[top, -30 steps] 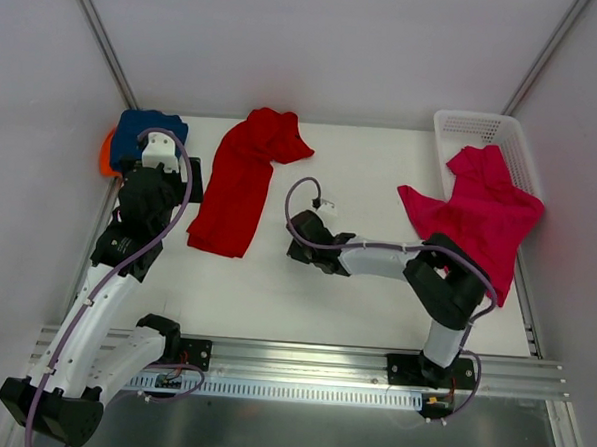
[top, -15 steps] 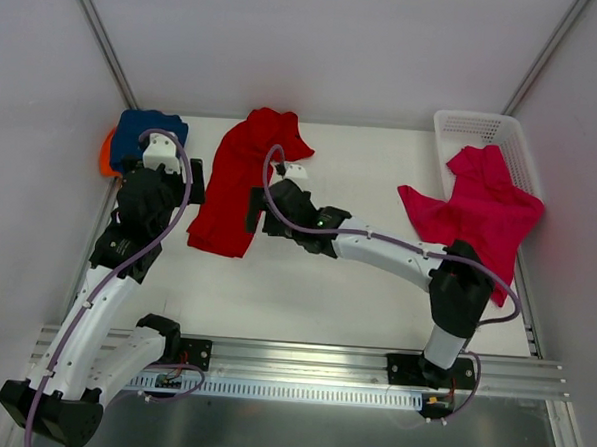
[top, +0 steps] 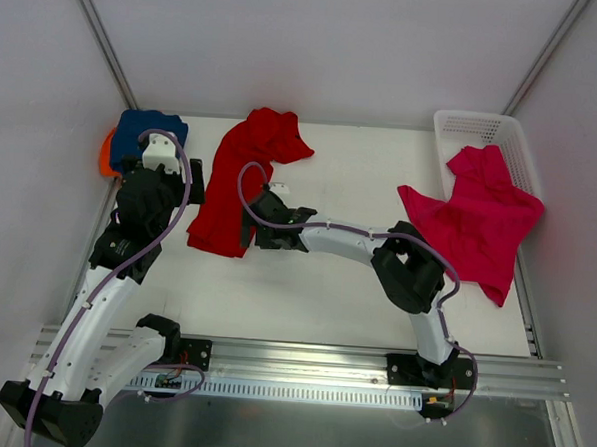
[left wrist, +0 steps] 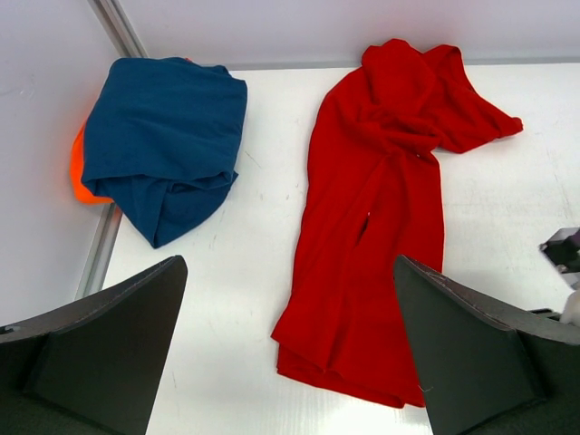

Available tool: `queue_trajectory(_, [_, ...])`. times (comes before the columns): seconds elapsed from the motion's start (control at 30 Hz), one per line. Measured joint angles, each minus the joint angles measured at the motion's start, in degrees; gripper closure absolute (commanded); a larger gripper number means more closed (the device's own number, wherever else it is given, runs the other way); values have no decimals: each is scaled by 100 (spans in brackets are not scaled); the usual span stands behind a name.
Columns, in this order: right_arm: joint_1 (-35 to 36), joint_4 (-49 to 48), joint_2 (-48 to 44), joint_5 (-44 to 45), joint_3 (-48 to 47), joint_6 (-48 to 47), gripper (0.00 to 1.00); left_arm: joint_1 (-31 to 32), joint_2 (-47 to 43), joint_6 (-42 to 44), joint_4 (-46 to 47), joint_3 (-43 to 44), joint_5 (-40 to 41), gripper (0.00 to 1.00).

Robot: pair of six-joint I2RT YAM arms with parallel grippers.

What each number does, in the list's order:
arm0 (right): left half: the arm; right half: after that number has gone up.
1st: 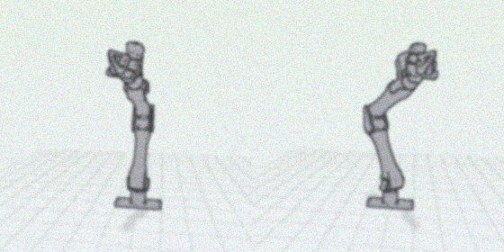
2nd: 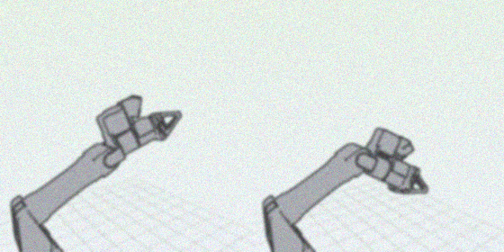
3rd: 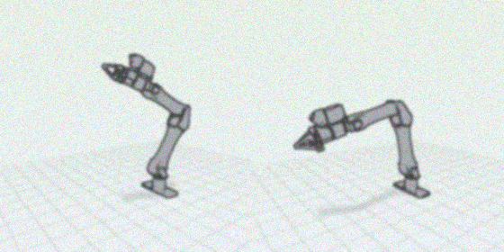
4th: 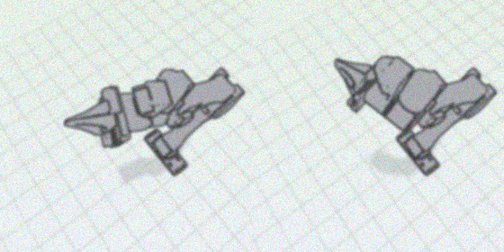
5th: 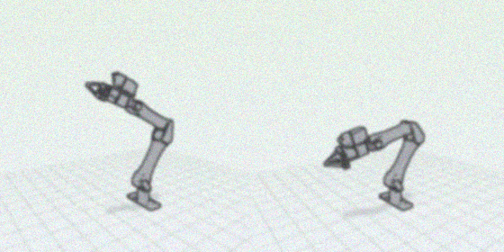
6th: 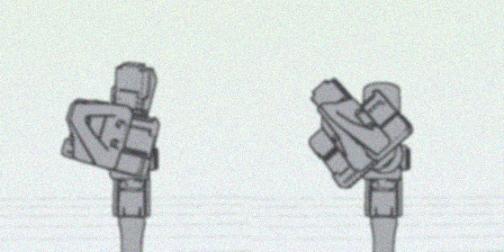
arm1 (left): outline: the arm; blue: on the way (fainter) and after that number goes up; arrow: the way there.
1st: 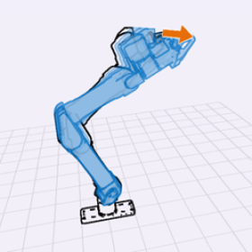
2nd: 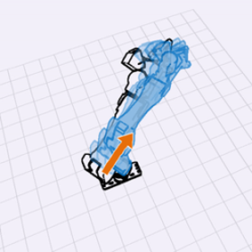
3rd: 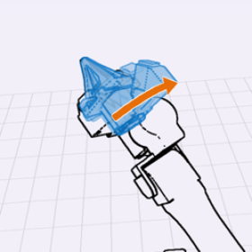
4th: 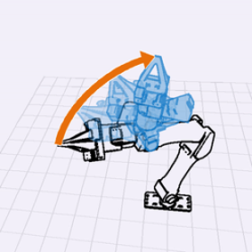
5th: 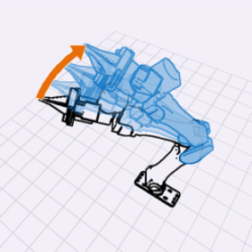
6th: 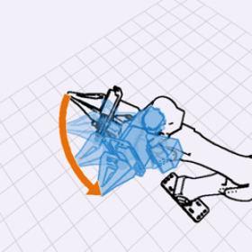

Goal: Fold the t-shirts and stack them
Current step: Rotate the tshirt 90 degrees

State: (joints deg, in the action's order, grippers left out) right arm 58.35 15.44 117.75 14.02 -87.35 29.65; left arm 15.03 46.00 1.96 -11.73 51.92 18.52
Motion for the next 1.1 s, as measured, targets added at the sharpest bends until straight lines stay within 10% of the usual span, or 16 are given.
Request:
queue_trajectory(0.57, [0,-848,903,-704,-680,603,3,0,-44,2,2,0,7,1])
queue_trajectory(0.9, [-15,-1235,1215,-940,-671,855,98,0,-55,24,0,-2,15,1])
queue_trajectory(1.1, [-79,-1871,1060,-1043,-127,1016,100,0,-72,24,2,-2,20,1])
